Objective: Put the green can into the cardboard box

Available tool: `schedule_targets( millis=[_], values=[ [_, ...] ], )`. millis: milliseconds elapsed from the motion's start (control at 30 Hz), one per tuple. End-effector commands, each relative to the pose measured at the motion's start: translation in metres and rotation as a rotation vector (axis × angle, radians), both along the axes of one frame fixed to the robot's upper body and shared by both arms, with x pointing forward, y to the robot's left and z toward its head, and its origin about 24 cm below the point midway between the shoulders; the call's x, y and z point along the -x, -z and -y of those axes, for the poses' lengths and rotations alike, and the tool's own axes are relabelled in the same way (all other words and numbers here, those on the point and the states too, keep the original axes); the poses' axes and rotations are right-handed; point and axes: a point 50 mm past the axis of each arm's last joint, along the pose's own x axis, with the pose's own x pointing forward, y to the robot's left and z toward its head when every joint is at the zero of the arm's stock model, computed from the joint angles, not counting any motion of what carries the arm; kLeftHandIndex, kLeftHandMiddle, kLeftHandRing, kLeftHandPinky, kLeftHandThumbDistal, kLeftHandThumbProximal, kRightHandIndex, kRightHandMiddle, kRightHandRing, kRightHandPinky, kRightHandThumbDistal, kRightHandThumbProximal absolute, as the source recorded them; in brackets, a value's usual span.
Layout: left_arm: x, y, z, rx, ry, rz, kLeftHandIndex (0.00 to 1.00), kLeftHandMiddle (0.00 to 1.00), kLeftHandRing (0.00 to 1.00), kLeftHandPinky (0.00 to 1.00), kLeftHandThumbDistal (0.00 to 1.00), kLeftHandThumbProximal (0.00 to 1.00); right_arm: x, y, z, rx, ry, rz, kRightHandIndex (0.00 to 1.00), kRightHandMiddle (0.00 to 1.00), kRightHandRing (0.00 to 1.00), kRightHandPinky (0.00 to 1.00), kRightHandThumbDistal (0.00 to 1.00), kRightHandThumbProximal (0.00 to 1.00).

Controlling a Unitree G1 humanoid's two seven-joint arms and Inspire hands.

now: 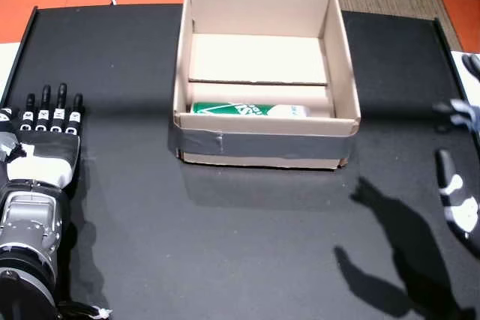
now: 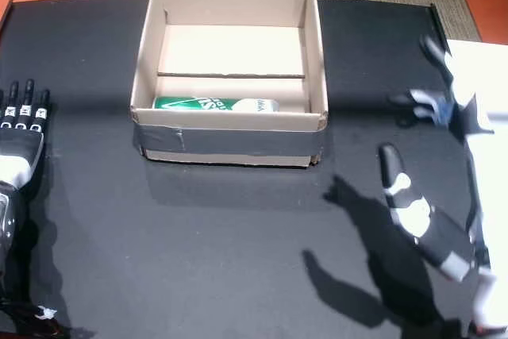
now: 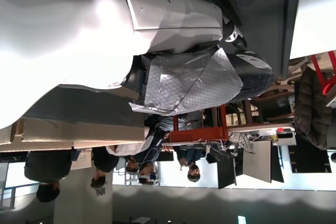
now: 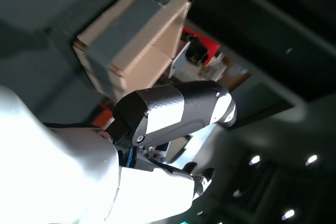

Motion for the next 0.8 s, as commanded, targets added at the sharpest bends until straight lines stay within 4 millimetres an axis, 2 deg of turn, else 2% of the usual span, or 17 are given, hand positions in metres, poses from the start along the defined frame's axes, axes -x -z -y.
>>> schedule_targets(
  millis=[0, 233, 267, 333, 367, 400, 433, 467, 500, 567, 633, 733, 767],
  values=[
    [0.003, 0.004, -0.002, 0.008, 0.000, -0.028, 0.84, 0.82, 0.90, 1.00, 0.00, 1.00, 0.006, 0.012, -0.002, -0.027, 0.028, -0.025, 0.46, 0.66, 0.92, 1.00, 0.56, 0.68],
    [0.002, 0.002, -0.005, 0.003, -0.001, -0.024, 0.83, 0.82, 0.89, 1.00, 0.00, 1.00, 0.009, 0.036, -0.015, -0.079, 0.115, -0.098, 0.46, 0.67, 0.91, 1.00, 0.60, 0.75],
    [0.002, 0.002, -0.005, -0.002, -0.002, -0.027, 0.82, 0.82, 0.89, 1.00, 0.00, 1.00, 0.007, 0.038, -0.018, -0.090, 0.124, -0.107, 0.47, 0.67, 0.92, 1.00, 0.53, 0.69],
    [0.002, 0.001, -0.006, -0.010, -0.004, -0.031, 0.83, 0.83, 0.88, 0.99, 0.00, 1.00, 0.003, 0.042, -0.025, -0.122, 0.134, -0.125, 0.47, 0.67, 0.92, 1.00, 0.43, 0.65],
    [0.002, 0.001, -0.006, -0.011, -0.006, -0.033, 0.82, 0.82, 0.88, 0.99, 0.00, 1.00, 0.000, 0.044, -0.030, -0.142, 0.138, -0.131, 0.46, 0.67, 0.91, 1.00, 0.38, 0.60],
    [0.002, 0.001, -0.007, -0.012, -0.007, -0.036, 0.81, 0.81, 0.87, 0.98, 0.00, 1.00, -0.003, 0.045, -0.035, -0.161, 0.136, -0.137, 0.45, 0.66, 0.91, 1.00, 0.42, 0.67],
    [0.001, 0.001, -0.007, -0.012, -0.009, -0.039, 0.80, 0.80, 0.86, 0.98, 0.00, 1.00, -0.005, 0.045, -0.039, -0.171, 0.131, -0.141, 0.45, 0.66, 0.91, 1.00, 0.43, 0.69],
    [0.002, 0.001, -0.008, -0.012, -0.009, -0.039, 0.80, 0.80, 0.86, 0.98, 0.00, 1.00, -0.007, 0.046, -0.042, -0.187, 0.114, -0.146, 0.48, 0.67, 0.92, 1.00, 0.35, 0.58],
    [0.002, 0.001, -0.008, -0.011, -0.011, -0.036, 0.80, 0.79, 0.85, 0.98, 0.00, 1.00, -0.007, 0.047, -0.042, -0.193, 0.107, -0.150, 0.50, 0.67, 0.92, 1.00, 0.23, 0.41],
    [0.002, 0.000, -0.009, -0.009, -0.013, -0.038, 0.77, 0.78, 0.85, 0.97, 0.00, 1.00, -0.008, 0.046, -0.039, -0.207, 0.114, -0.147, 0.50, 0.67, 0.91, 1.00, 0.27, 0.36],
    [0.001, 0.000, -0.010, -0.008, -0.014, -0.041, 0.77, 0.78, 0.85, 0.97, 0.00, 1.00, -0.010, 0.046, -0.036, -0.231, 0.140, -0.145, 0.50, 0.67, 0.92, 1.00, 0.27, 0.31],
    [0.002, 0.000, -0.011, -0.003, -0.017, -0.036, 0.80, 0.80, 0.87, 0.98, 0.00, 1.00, -0.012, 0.043, -0.031, -0.230, 0.174, -0.118, 0.46, 0.65, 0.90, 1.00, 0.42, 0.46],
    [0.001, -0.001, -0.011, -0.001, -0.019, -0.035, 0.80, 0.81, 0.88, 0.98, 0.00, 1.00, -0.012, 0.041, -0.029, -0.221, 0.189, -0.103, 0.45, 0.65, 0.90, 1.00, 0.49, 0.54]
  ],
)
